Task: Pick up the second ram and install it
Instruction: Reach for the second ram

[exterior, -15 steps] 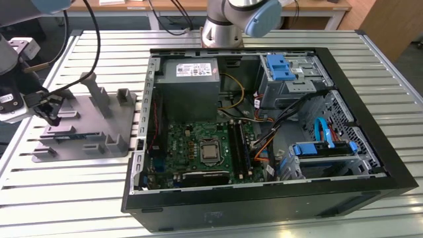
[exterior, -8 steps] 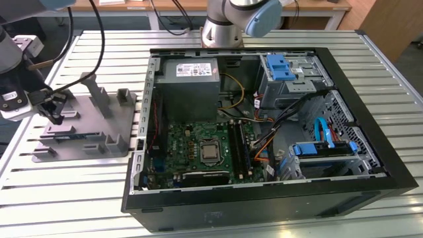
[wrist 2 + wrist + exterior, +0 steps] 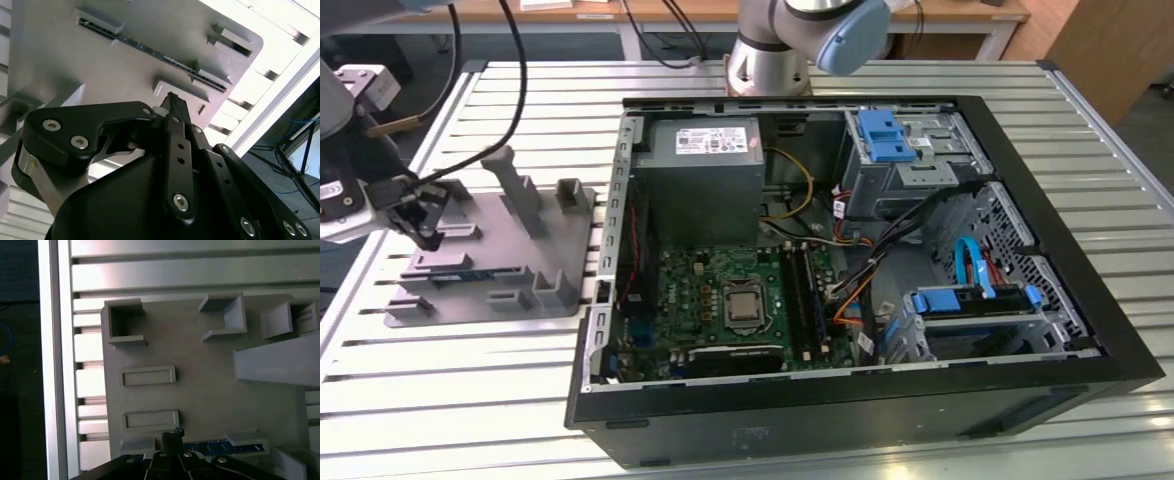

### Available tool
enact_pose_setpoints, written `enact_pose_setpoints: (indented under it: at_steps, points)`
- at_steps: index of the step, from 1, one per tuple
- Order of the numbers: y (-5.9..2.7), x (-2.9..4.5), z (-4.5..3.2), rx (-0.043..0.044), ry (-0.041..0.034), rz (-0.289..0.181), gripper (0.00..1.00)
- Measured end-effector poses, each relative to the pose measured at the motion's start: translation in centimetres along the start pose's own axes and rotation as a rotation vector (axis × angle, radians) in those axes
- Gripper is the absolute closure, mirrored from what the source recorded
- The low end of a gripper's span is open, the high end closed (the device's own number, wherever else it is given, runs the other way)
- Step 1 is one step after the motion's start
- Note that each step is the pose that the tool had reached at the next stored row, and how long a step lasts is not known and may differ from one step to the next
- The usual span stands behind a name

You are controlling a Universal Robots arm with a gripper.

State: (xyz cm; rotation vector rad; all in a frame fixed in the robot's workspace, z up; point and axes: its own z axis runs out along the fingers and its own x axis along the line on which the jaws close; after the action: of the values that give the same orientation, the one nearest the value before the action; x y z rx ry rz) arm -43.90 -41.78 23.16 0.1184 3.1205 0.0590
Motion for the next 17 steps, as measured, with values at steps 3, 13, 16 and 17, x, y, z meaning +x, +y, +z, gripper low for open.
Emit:
enact_pose_setpoints:
  at_steps: [3,13,16,17]
  points:
    - [-0.8,-0.32,-0.02,0.0007,0.0069,0.0,0.9]
    - [-1.72,-3.06,0.28,0.0029,0.0326,0.001,0.9]
    - [-1.68,-3.75,0.34,0.0035,0.0398,0.001,0.9]
    - [-1.68,-3.74,0.34,0.0036,0.0398,0.001,0.9]
